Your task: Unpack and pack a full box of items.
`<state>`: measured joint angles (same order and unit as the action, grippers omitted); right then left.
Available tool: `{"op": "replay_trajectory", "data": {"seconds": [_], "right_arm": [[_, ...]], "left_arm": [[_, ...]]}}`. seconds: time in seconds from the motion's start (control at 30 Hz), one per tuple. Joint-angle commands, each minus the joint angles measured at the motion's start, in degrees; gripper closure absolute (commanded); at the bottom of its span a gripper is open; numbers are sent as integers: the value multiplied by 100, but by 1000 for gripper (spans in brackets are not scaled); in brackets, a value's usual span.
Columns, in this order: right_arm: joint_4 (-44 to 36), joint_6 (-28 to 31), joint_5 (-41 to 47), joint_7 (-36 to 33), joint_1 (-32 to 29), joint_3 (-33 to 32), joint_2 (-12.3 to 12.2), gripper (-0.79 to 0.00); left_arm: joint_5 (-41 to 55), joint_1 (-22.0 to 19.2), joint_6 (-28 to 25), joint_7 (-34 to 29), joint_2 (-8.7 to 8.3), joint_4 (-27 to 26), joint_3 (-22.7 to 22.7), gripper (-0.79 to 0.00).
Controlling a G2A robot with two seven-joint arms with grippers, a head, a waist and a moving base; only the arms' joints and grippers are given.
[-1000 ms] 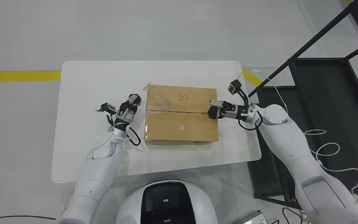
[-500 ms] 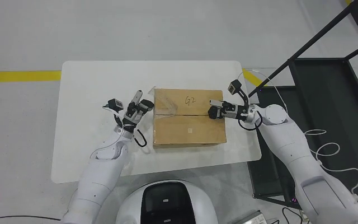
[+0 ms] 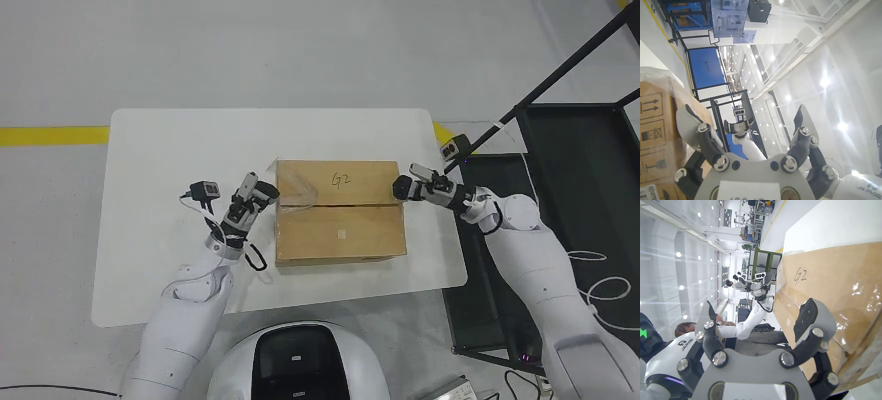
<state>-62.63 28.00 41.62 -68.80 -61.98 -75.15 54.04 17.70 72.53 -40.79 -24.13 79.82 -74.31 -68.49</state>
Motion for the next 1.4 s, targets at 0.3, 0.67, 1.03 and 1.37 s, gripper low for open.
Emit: {"op": "replay_trajectory", "data": {"seconds": [0.3,0.67,1.03,1.37], "right_arm": [[-5,-190,-542,683,-719,-699,-162,-785],[672,-754,-117,-40,-409,86,80,-785],[899,-972,260,-544,170,794,387,-785],[1238,-808,138,-634,758,1348,663,-785]], "left_arm": [[-266,17,269,-43,-57,-321,-143,-785],[-636,493,462,0,-202,-1148,-695,-785],[-860,1111,634,350,-298,-1774,-1166,-785],[-1044,1461,954,420,-354,-2233,-1330,-785]]}}
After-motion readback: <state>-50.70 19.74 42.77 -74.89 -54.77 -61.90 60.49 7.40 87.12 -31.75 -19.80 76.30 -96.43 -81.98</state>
